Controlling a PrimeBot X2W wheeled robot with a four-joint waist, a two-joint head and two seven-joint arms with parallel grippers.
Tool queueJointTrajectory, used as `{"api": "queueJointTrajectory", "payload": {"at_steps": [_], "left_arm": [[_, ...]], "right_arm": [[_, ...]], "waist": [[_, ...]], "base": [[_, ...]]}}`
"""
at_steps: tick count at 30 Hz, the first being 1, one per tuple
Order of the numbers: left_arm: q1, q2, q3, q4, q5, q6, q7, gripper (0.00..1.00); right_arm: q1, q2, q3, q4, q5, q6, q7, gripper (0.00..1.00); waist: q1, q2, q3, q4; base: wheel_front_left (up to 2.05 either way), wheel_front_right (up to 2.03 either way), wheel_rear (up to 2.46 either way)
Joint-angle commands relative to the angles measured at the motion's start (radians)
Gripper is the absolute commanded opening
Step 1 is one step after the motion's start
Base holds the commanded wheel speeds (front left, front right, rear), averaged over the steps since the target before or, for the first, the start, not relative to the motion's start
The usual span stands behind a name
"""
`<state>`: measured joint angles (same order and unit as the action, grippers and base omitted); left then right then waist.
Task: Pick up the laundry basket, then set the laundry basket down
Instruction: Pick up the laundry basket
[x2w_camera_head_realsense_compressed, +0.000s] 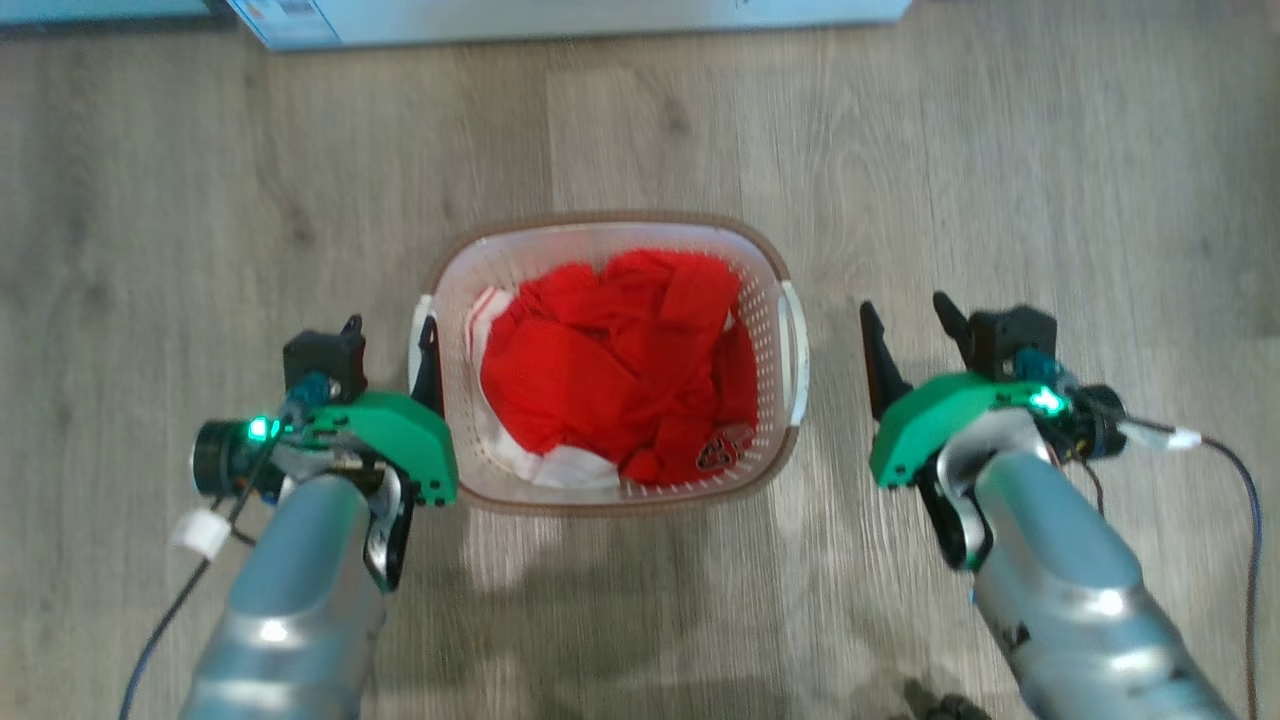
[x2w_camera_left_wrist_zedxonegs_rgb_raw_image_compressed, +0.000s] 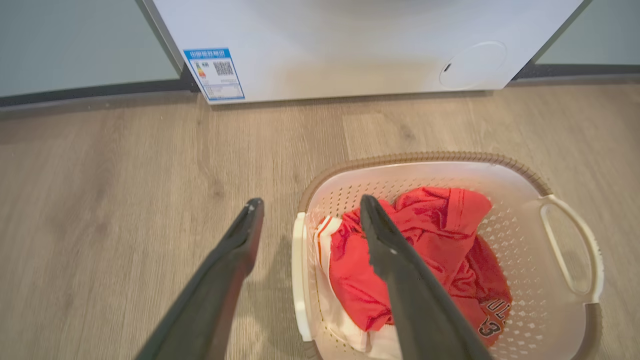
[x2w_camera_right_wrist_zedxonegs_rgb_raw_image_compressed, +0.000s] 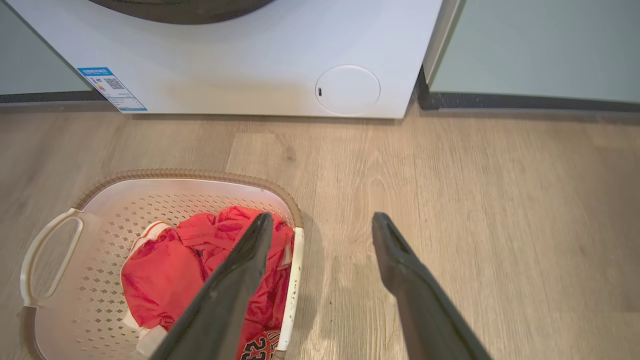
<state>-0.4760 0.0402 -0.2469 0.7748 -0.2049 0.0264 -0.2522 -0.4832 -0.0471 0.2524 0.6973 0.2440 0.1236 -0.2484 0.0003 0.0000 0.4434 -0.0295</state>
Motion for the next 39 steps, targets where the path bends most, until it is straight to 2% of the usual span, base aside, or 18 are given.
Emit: {"api": "queueJointTrajectory", "payload": {"at_steps": [1,9,15,20,24,31,39], "left_arm": [[-0.057,0.017,0.035,0.031,0.016,-0.014,-0.010,1.00],[-0.221,0.034,0.031,0.270,0.051,-0.050,-0.010,1.00],[-0.306,0.043,0.015,0.376,0.065,-0.065,-0.010,1.00],[-0.372,0.050,0.001,0.456,0.074,-0.059,-0.009,1.00],[-0.400,0.050,-0.010,0.491,0.076,-0.061,0.009,1.00],[-0.422,0.049,-0.028,0.510,0.071,-0.088,0.069,1.00],[-0.468,0.054,-0.057,0.514,0.079,-0.095,0.134,1.00]], "right_arm": [[-0.051,-0.003,0.046,0.034,0.052,0.007,-0.013,1.00],[-0.197,-0.003,0.163,0.221,0.142,0.007,-0.013,1.00],[-0.257,-0.003,0.228,0.266,0.208,0.007,-0.013,1.00],[-0.309,-0.003,0.309,0.287,0.304,0.007,-0.010,1.00],[-0.337,-0.003,0.378,0.299,0.379,0.007,0.013,1.00],[-0.377,-0.003,0.470,0.326,0.503,0.007,0.069,1.00],[-0.445,-0.003,0.532,0.373,0.581,0.007,0.093,1.00]], "waist": [[-0.0003,0.0000,0.079,-0.025],[-0.0003,0.0000,0.219,-0.034],[-0.0003,0.0000,0.286,-0.029],[-0.0003,0.0000,0.330,-0.025],[-0.0003,0.0000,0.345,-0.022],[-0.0003,0.0000,0.367,-0.019],[-0.0003,0.0000,0.427,-0.006]], "base": [[0.00,0.00,0.00],[0.00,0.00,0.00],[0.00,0.00,0.00],[0.00,0.00,0.00],[0.00,0.00,0.00],[0.00,0.00,0.00],[0.00,0.00,0.00]]}}
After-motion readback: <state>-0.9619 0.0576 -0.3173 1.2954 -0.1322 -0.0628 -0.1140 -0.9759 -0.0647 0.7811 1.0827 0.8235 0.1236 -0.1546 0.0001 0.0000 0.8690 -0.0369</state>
